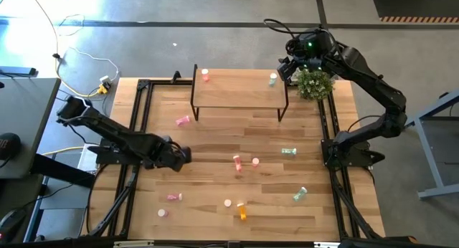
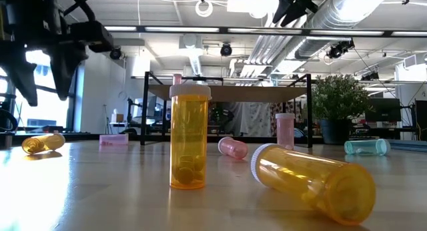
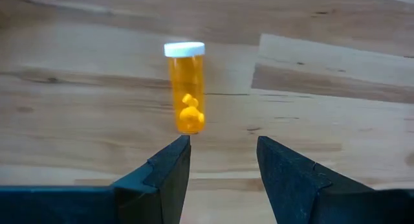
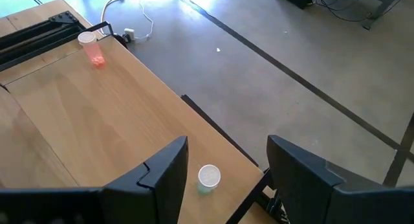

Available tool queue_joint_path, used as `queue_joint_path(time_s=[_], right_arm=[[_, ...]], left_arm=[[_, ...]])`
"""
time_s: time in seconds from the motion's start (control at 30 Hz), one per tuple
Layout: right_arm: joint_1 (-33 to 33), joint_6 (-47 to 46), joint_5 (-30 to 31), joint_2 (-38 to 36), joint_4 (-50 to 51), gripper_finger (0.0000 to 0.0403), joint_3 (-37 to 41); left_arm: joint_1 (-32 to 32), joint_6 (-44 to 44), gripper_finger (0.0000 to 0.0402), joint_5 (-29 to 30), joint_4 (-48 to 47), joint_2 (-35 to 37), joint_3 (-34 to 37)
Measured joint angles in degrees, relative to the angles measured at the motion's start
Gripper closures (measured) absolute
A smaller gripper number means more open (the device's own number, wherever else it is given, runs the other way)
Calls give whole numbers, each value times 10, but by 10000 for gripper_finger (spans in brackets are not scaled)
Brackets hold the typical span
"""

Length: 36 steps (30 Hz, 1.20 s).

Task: Pick and place medicine bottles onto shelf by color
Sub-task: Put the top orange pill bottle on the shelf

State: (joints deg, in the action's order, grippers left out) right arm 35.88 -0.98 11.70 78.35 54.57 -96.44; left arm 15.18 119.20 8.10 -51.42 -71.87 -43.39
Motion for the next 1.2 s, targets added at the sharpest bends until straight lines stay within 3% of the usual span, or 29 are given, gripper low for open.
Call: queue_joint_path(time_s=[0.8, 1.2], right_arm=[[0, 15, -1, 0, 0, 201, 0], [0, 15, -1, 0, 1, 201, 0]], left_arm=[[-6, 35, 234, -20, 47, -131, 24], [-6, 21, 243, -29, 50, -150, 24]])
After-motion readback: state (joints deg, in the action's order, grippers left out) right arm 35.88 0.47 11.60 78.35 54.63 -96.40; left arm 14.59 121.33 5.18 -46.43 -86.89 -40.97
